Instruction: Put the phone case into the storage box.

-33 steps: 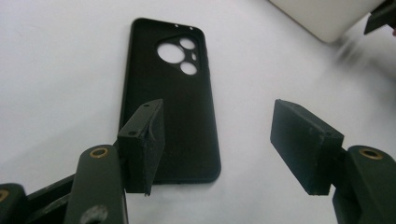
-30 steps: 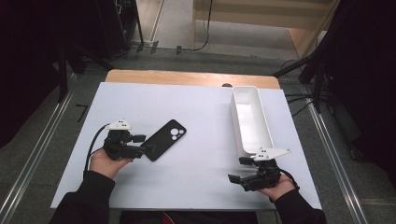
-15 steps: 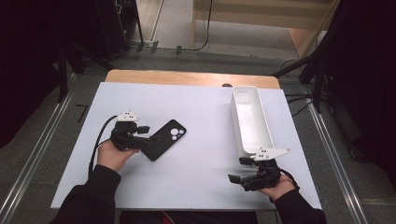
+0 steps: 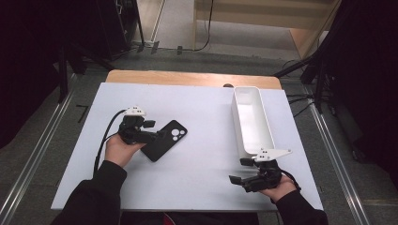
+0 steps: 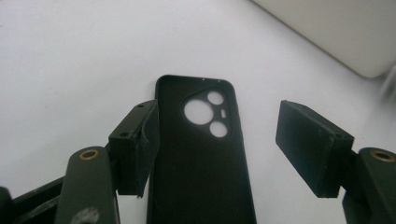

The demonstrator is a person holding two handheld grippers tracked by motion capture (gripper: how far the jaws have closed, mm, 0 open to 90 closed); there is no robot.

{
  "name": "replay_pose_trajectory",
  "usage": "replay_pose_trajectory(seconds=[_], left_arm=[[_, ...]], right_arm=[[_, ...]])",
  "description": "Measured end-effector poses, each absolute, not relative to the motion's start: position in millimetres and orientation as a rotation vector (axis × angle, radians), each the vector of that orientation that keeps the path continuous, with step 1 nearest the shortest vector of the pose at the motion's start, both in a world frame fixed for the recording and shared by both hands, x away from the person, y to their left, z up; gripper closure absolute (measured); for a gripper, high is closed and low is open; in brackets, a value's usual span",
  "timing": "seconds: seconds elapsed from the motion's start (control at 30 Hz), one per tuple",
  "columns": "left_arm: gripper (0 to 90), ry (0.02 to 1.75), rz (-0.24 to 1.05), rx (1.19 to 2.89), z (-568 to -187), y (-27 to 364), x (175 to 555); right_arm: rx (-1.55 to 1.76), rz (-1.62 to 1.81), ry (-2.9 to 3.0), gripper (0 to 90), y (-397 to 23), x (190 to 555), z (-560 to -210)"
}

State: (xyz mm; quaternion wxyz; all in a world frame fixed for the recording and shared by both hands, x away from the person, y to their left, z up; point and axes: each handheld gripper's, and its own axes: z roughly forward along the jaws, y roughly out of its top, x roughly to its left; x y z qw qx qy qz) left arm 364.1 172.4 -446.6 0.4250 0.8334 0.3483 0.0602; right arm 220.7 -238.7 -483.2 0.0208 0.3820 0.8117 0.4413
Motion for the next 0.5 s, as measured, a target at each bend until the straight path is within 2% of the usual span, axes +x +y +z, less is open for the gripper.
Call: replay_pose_trajectory(seconds=[0.13,0.23,0.33,0.5], left_arm=[[30.0,0.851,0.145,2.096,-447,168,367],[17.2,0.855,0.091,2.085,-449,165,371],[3.5,0.865,0.099,2.081,-449,161,373],[0.9,0.873,0.127,2.080,-451,159,375]], right_arm=[[1.186,1.368,2.516,13.4,-239,221,-483],[1.184,1.366,2.516,13.4,-239,221,-483],[1.185,1.370,2.515,13.4,-239,221,-483],[1.177,1.369,2.513,13.4,-239,221,-483]])
